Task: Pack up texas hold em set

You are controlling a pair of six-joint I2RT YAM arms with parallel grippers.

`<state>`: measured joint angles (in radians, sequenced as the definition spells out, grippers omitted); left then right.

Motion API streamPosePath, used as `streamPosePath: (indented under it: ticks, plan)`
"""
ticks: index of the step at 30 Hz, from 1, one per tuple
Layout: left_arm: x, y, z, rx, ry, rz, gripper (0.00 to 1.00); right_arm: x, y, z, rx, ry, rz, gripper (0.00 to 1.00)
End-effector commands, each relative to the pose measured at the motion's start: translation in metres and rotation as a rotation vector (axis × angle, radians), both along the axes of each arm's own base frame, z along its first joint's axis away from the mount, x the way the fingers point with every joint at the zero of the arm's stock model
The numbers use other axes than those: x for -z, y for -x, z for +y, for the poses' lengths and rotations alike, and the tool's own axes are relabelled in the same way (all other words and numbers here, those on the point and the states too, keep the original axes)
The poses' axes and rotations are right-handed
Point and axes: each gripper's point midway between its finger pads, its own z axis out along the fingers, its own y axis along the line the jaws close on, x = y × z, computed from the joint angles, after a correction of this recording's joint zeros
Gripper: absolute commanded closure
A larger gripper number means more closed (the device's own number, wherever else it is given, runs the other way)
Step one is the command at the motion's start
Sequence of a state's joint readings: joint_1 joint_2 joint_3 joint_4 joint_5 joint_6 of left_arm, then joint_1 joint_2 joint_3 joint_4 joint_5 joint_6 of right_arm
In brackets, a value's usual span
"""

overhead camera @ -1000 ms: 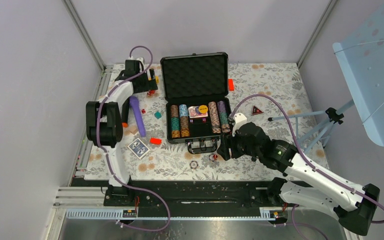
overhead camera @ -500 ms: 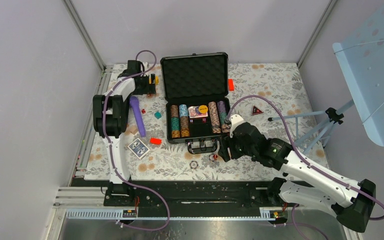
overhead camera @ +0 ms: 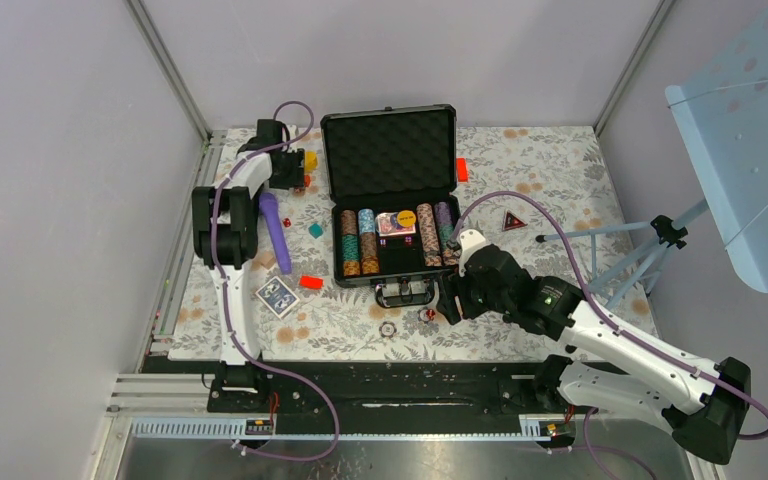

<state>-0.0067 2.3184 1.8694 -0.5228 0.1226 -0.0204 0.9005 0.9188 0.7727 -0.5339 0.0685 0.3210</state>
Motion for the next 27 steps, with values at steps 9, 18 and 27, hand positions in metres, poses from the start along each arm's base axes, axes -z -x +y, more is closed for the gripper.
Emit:
streamPosePath:
  ticks: [9,18,27]
  plan:
    - [-0.013,-0.006,0.001,0.014,0.006,-0.021,0.88,0.001,0.001,-0.004,0.003,0.013,-0.014,0.31]
    - [-0.076,0.005,0.026,-0.171,-0.010,-0.095,1.00,-0.020,0.001,-0.007,0.024,-0.037,-0.044,0.31]
    - [-0.164,0.095,0.020,-0.474,0.279,-0.250,1.00,-0.029,0.003,-0.012,0.076,-0.099,-0.055,0.31]
